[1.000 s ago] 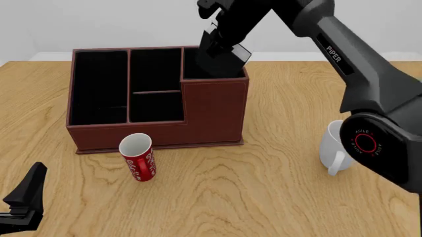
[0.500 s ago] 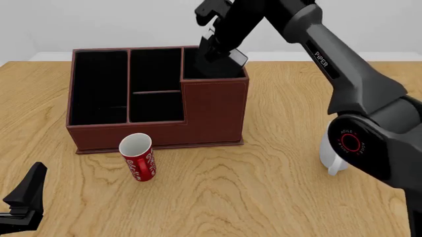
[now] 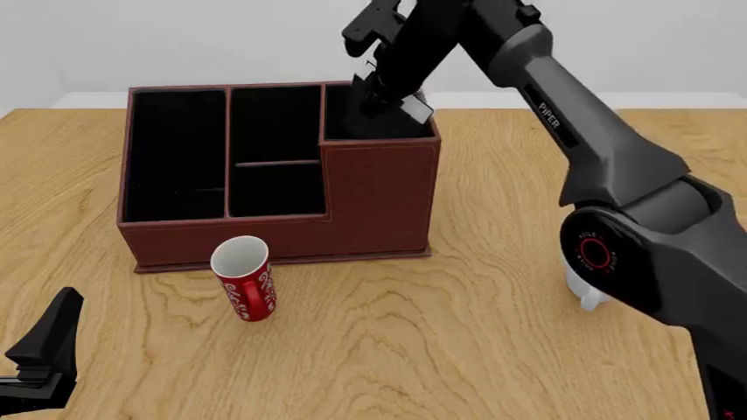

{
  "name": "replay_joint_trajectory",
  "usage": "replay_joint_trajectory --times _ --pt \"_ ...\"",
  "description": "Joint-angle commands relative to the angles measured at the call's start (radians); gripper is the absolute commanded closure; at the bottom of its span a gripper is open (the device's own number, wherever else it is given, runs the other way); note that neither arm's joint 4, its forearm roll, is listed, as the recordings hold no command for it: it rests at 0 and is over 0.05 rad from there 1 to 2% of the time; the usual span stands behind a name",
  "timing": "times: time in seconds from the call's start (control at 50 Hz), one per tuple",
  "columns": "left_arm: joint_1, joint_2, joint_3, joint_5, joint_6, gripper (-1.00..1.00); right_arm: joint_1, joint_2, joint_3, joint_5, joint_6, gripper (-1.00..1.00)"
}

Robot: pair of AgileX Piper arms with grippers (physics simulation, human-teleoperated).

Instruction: Pick up the book and place it in the right compartment of the caddy.

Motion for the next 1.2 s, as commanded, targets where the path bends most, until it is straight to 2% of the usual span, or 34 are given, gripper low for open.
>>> replay_joint_trajectory --times 0.02,0.04,0.22,0.32,0.34,0.44,0.54,0.6,0.64,0.66,0.7,0.84,0.86,0.9,0.92,0.96,1.08,1.1,1.12,1.16,1.2 --pt "0.000 0.000 0.000 0.000 0.000 -1.00 -0.020 0.035 -0.030 0.000 0.017 -1.00" --pt "0.000 0.000 0.000 0.000 0.000 -1.00 -0.036 0.044 -0.054 0.000 0.000 -1.00" --pt "0.000 0.000 0.000 0.000 0.000 -1.00 -0.025 0.023 -0.045 0.000 -0.003 -1.00" --pt "0.000 0.000 0.000 0.000 0.000 -1.00 -0.026 0.009 -0.039 0.000 -0.025 -1.00" --pt "0.000 0.000 0.000 0.000 0.000 -1.00 -0.015 -0.002 -0.036 0.000 -0.013 -1.00" --pt "0.000 0.000 0.000 0.000 0.000 -1.00 0.008 -0.045 -0.024 0.000 -0.030 -1.00" --pt "0.000 0.000 0.000 0.000 0.000 -1.00 0.047 -0.099 0.018 0.000 -0.021 -1.00" --pt "0.000 0.000 0.000 0.000 0.000 -1.00 0.028 -0.109 -0.006 0.000 -0.031 -1.00" --pt "0.000 0.000 0.000 0.000 0.000 -1.00 0.043 -0.135 0.013 0.000 -0.039 -1.00" --pt "0.000 0.000 0.000 0.000 0.000 -1.00 0.052 -0.141 0.012 0.000 -0.025 -1.00" --pt "0.000 0.000 0.000 0.000 0.000 -1.00 0.047 -0.152 0.016 0.000 -0.046 -1.00" --pt "0.000 0.000 0.000 0.000 0.000 -1.00 0.043 -0.187 -0.017 0.000 -0.025 -1.00" --pt "0.000 0.000 0.000 0.000 0.000 -1.00 0.043 -0.191 -0.001 0.000 -0.037 -1.00" --pt "0.000 0.000 0.000 0.000 0.000 -1.00 0.079 -0.225 0.014 0.000 0.031 -1.00" --pt "0.000 0.000 0.000 0.000 0.000 -1.00 0.084 -0.241 0.040 0.000 0.013 -1.00" --pt "0.000 0.000 0.000 0.000 0.000 -1.00 0.089 -0.254 0.042 0.000 0.014 -1.00" --pt "0.000 0.000 0.000 0.000 0.000 -1.00 0.070 -0.268 -0.035 -0.005 0.023 -1.00" --pt "0.000 0.000 0.000 0.000 0.000 -1.00 0.061 -0.316 0.059 -0.065 0.027 -1.00" --pt "0.000 0.000 0.000 0.000 0.000 -1.00 0.078 -0.377 0.165 -0.119 0.068 -1.00" --pt "0.000 0.000 0.000 0.000 0.000 -1.00 0.072 -0.476 0.360 -0.230 0.041 -1.00" --pt "0.000 0.000 0.000 0.000 0.000 -1.00 0.066 -0.534 0.462 -0.290 0.042 -1.00"
